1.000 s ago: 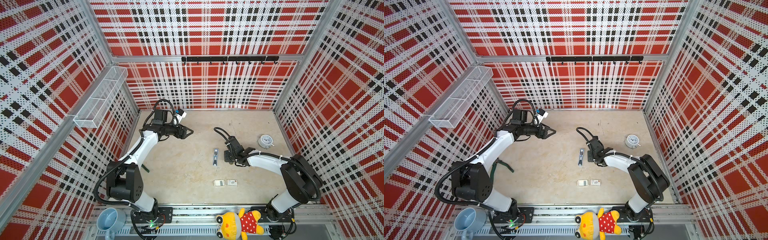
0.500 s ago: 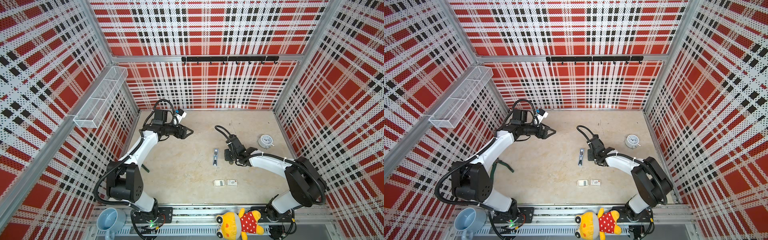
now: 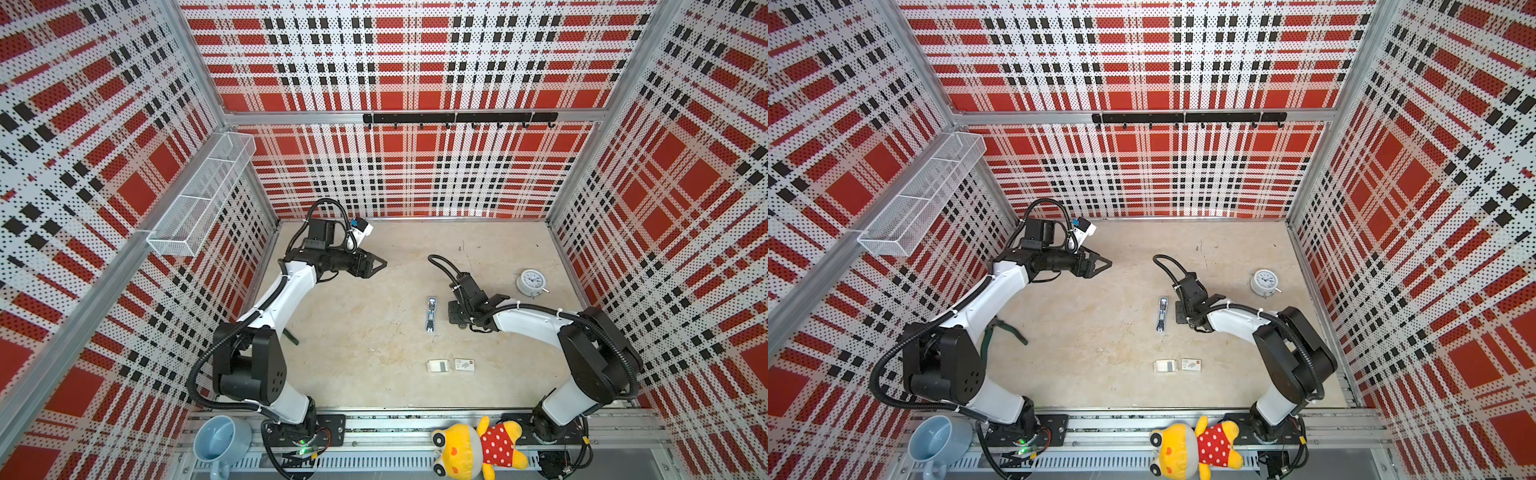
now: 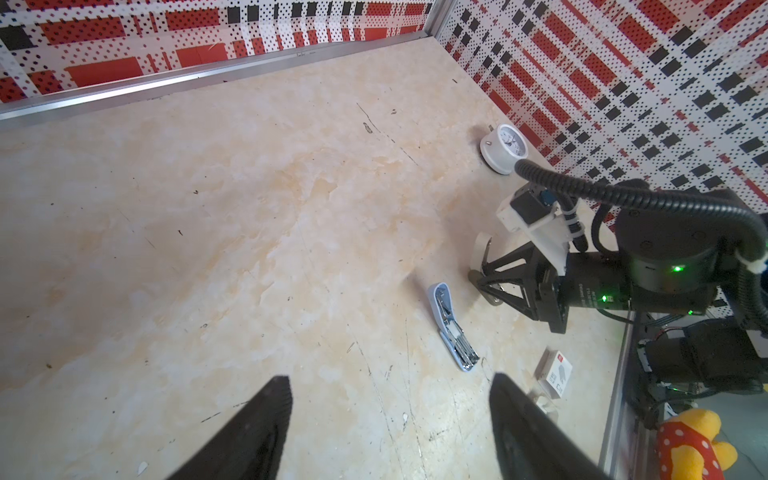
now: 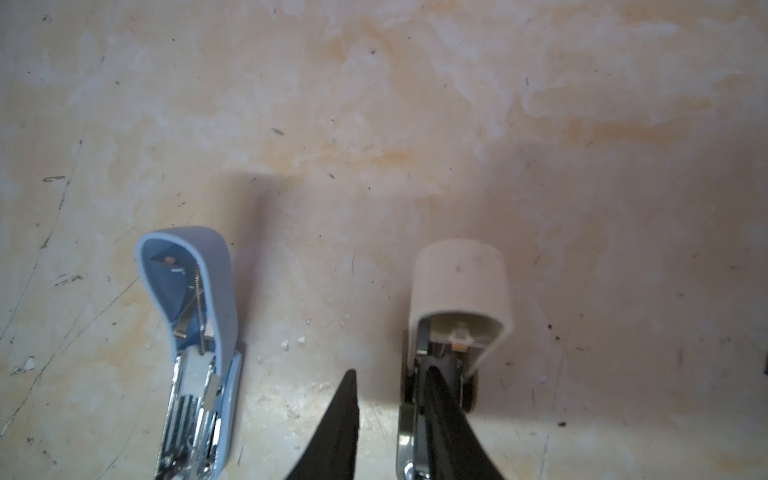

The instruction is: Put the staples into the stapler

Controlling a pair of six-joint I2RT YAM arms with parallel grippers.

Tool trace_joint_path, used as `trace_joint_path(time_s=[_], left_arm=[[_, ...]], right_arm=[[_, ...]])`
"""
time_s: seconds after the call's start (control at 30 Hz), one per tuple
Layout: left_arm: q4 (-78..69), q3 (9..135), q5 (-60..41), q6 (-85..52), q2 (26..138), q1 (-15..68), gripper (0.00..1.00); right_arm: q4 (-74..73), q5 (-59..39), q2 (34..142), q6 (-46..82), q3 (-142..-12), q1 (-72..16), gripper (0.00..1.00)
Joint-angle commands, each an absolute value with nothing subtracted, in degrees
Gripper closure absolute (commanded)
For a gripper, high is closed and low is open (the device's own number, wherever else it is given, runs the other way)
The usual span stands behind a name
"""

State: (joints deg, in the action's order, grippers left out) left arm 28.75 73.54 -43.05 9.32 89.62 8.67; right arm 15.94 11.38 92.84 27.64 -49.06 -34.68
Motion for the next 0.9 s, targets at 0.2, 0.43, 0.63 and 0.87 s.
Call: trace_joint_path(time_s=[0.2, 0.43, 0.63, 0.87], left_arm=[[28.14, 72.87, -43.38, 9.68, 88.32, 8.26, 0.23], [28.15, 72.76, -43.38, 9.76, 88.24, 8.24, 0.23], [28.06, 72.87, -43.41, 9.68, 88.18, 8.25, 0.23], [28.10, 72.95, -43.26, 9.76, 88.16, 8.26, 0.23]], right_arm=[[14.41, 11.07, 92.72, 27.88, -48.84, -34.53, 0.71], [14.71, 10.81, 91.52, 28.21, -47.96, -34.54, 0.72], [15.37, 10.81, 90.62, 28.30, -47.60, -34.47, 0.72], [14.68, 8.92, 88.29, 28.09, -46.58, -34.56, 0.73]])
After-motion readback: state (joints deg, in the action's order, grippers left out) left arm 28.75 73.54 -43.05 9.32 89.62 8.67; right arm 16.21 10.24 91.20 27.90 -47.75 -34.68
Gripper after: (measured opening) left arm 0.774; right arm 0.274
